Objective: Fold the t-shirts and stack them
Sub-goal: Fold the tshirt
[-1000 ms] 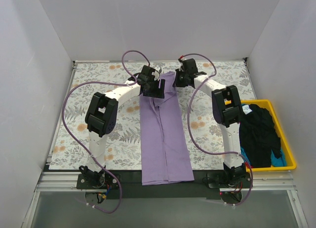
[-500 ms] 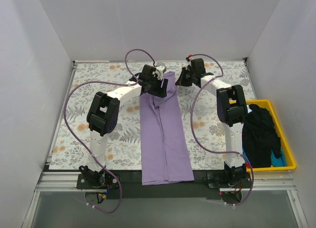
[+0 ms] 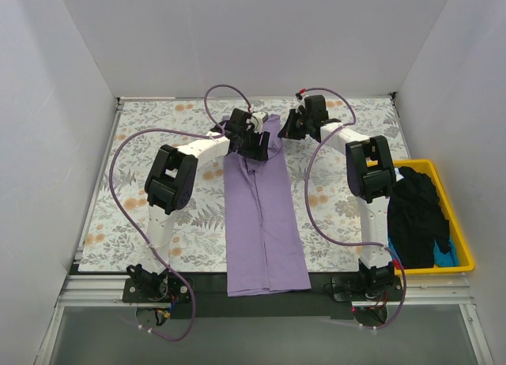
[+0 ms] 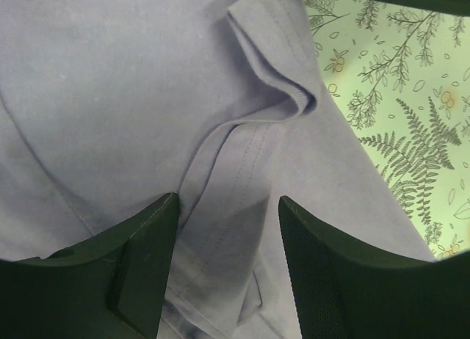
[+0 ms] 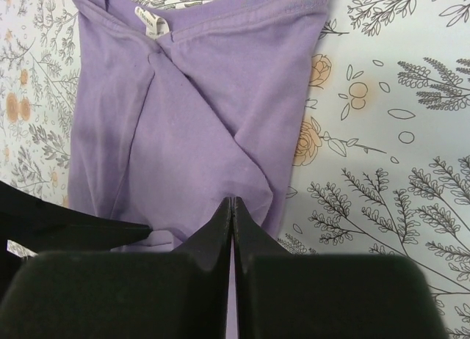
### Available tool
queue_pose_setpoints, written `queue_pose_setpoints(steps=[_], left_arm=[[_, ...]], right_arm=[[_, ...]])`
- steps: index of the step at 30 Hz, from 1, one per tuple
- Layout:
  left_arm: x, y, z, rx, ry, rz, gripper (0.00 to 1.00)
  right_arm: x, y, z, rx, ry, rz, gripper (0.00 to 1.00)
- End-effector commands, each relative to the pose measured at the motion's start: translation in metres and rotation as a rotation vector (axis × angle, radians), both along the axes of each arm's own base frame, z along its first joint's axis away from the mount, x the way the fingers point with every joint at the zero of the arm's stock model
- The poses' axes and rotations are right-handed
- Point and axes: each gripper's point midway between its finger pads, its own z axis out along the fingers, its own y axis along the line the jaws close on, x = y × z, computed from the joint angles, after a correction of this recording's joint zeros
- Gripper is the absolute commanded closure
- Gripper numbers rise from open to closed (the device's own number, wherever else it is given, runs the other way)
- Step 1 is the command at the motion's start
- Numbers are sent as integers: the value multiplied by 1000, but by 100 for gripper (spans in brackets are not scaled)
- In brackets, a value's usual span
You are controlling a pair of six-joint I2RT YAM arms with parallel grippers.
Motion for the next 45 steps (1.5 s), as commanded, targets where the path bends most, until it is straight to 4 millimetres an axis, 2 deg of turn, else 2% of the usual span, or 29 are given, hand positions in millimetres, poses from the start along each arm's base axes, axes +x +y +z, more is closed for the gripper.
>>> queue_pose_setpoints(steps=[1, 9, 17, 23, 27, 31, 36, 40, 42, 45], left_arm=[[-5, -14, 19, -51, 7, -32, 45], [-21, -30, 43, -78, 3, -64, 52], [-39, -54, 83, -118, -53, -120, 52], [-32, -51, 101, -130, -92, -56, 49], [-26, -38, 99, -93, -114, 36, 48], [-19, -22, 86, -27, -124, 102, 47], [-40, -25, 69, 43, -136, -40, 48], [-51, -26, 54, 160, -190, -54, 53], [-53, -23, 47, 233, -234, -39, 55], [-49, -16, 48, 337, -336, 10, 57]], right_arm=[[5, 4, 18, 31, -54, 5, 99], [5, 3, 18, 32, -55, 2, 99], [4, 0, 15, 31, -51, -2, 99], [4, -1, 12, 34, -47, -2, 99], [4, -3, 13, 38, -50, -4, 99], [2, -2, 13, 39, -47, 1, 99], [3, -4, 13, 41, -49, 0, 99], [2, -5, 11, 43, -43, -3, 99], [3, -4, 11, 49, -42, -3, 99], [2, -3, 11, 54, -39, 0, 99]])
